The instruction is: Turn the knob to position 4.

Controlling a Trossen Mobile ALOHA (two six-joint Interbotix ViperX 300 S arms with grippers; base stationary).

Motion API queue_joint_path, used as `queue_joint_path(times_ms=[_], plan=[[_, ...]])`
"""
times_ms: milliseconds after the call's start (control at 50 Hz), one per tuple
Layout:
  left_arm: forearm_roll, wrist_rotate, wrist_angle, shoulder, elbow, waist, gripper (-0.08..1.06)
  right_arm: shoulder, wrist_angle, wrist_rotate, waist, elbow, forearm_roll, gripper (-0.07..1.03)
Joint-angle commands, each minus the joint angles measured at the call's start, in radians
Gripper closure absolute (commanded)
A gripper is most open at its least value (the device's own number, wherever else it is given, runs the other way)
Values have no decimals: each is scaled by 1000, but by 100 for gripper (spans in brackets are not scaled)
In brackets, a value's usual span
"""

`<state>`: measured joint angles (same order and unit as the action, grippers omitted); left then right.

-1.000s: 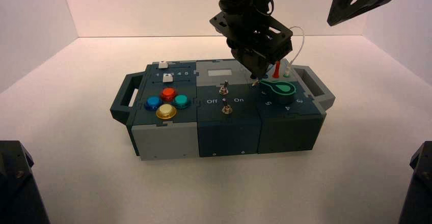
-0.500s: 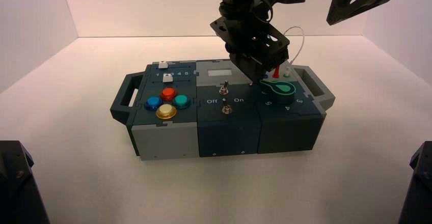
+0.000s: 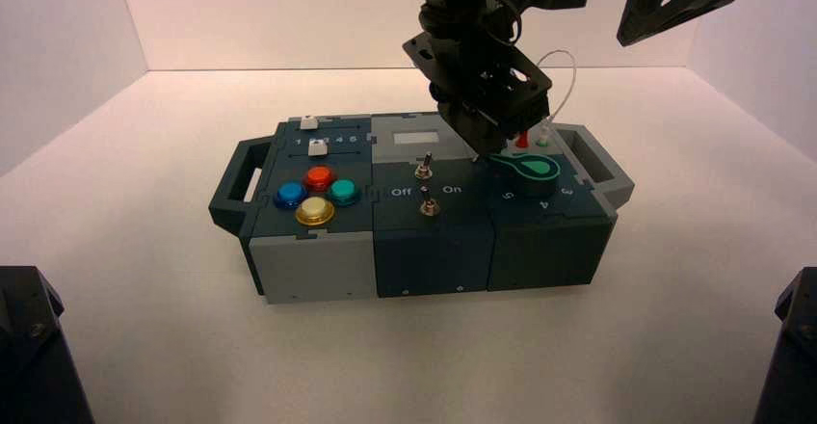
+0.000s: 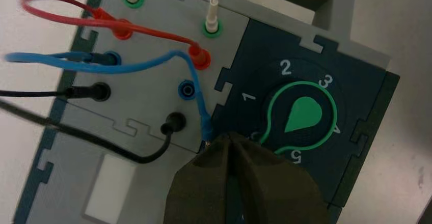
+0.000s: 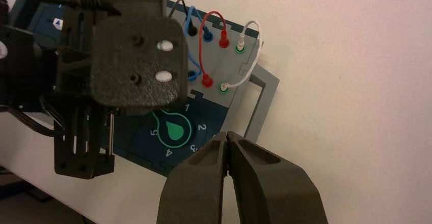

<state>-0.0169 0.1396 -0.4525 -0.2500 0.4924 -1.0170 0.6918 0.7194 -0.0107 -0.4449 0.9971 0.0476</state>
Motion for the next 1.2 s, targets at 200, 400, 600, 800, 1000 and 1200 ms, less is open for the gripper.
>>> queue_joint_path(times_ms=[200,400,600,800,1000,1200], plan=[[-6,8,-37,12,-29,-34,101,3,-11,-2,2,-14,-2,98],[-8,8,-64,17,-28,-44,101,5,-11,-3,2,-12,-2,98],[-15,8,-103,31,-25,-52,101,5,-11,-3,2,-12,-2,98],[-15,8,-127,60,-15,-58,101,5,-11,-2,2,-12,-3,98],[-17,8,-132,77,-11,-61,101,5,-14,-2,2,-12,-5,98],[-18,8,-132,77,-11,-67,101,3,-14,-2,3,-12,-6,98]])
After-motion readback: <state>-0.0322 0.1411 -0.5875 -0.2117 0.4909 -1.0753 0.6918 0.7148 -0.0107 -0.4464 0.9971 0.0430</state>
